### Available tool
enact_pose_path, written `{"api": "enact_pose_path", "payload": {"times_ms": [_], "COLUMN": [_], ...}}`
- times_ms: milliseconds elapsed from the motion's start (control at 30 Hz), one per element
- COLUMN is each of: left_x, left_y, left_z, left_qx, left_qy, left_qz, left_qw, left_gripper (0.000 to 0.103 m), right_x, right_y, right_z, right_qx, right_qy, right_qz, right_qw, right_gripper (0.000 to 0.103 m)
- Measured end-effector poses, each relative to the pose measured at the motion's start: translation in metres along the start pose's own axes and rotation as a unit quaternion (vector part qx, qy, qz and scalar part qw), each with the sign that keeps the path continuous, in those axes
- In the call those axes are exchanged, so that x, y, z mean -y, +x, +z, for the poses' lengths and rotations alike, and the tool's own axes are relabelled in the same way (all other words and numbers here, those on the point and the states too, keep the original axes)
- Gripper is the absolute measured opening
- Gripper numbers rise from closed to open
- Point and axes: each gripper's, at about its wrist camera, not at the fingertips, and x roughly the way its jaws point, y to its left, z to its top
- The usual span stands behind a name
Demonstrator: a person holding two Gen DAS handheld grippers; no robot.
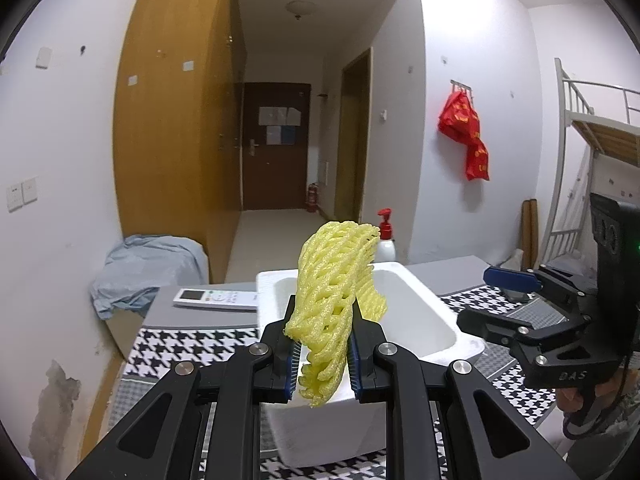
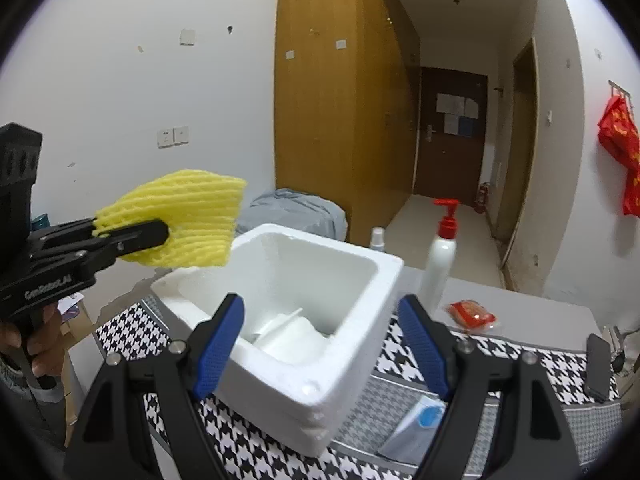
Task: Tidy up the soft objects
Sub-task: 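Lower the yellow foam net into the foam box and open the left gripper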
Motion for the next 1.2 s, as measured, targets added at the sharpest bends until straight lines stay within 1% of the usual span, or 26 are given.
{"api": "enact_pose_path", "payload": {"times_ms": [200, 500, 600, 667, 700, 733, 767, 800, 833, 900, 933, 1033, 1133, 1200], "left_x": [0.008, 0.013, 0.014, 0.014, 0.013, 0.013, 0.015, 0.014, 0.013, 0.013, 0.014, 0.015, 0.018, 0.018], "left_y": [0.015, 0.037, 0.043, 0.046, 0.047, 0.048, 0.049, 0.049, 0.049, 0.048, 0.048, 0.045, 0.041, 0.039], "left_z": [0.003, 0.007, 0.01, 0.011, 0.011, 0.011, 0.011, 0.011, 0.011, 0.012, 0.012, 0.012, 0.013, 0.013], "left_qx": [-0.01, -0.029, -0.031, -0.032, -0.032, -0.032, -0.032, -0.031, -0.029, -0.028, -0.028, -0.023, -0.016, -0.012], "left_qy": [0.0, 0.002, 0.003, 0.0, -0.002, -0.005, -0.008, -0.013, -0.015, -0.02, -0.021, -0.023, -0.018, -0.021], "left_qz": [-0.018, -0.028, -0.026, -0.021, -0.019, -0.017, -0.015, -0.013, -0.011, -0.008, -0.008, -0.004, -0.002, -0.004], "left_qw": [0.9998, 0.9992, 0.9992, 0.9993, 0.9993, 0.9993, 0.9993, 0.9994, 0.9994, 0.9994, 0.9993, 0.9995, 0.9997, 0.9997], "left_gripper": [0.021, 0.021, 0.021, 0.025, 0.032, 0.042, 0.048, 0.057, 0.063, 0.069, 0.076, 0.089, 0.096, 0.096], "right_x": [0.013, 0.032, 0.037, 0.04, 0.043, 0.045, 0.045, 0.046, 0.047, 0.049, 0.05, 0.052, 0.054, 0.053], "right_y": [-0.012, -0.021, -0.024, -0.027, -0.028, -0.029, -0.03, -0.031, -0.032, -0.034, -0.035, -0.036, -0.037, -0.038], "right_z": [-0.009, -0.02, -0.025, -0.028, -0.029, -0.03, -0.031, -0.031, -0.032, -0.033, -0.034, -0.035, -0.035, -0.036], "right_qx": [0.001, 0.0, 0.0, 0.0, 0.0, 0.001, 0.001, 0.002, 0.002, 0.003, 0.003, 0.003, 0.005, 0.006], "right_qy": [0.011, 0.031, 0.036, 0.041, 0.043, 0.044, 0.044, 0.046, 0.046, 0.05, 0.051, 0.054, 0.057, 0.056], "right_qz": [-0.021, -0.043, -0.05, -0.053, -0.055, -0.056, -0.058, -0.059, -0.06, -0.062, -0.063, -0.064, -0.063, -0.063], "right_qw": [1.0, 0.999, 0.998, 0.998, 0.998, 0.997, 0.997, 0.997, 0.997, 0.997, 0.997, 0.996, 0.996, 0.996], "right_gripper": [0.082, 0.082, 0.082, 0.082, 0.082, 0.083, 0.082, 0.082, 0.082, 0.082, 0.082, 0.082, 0.082, 0.082]}}
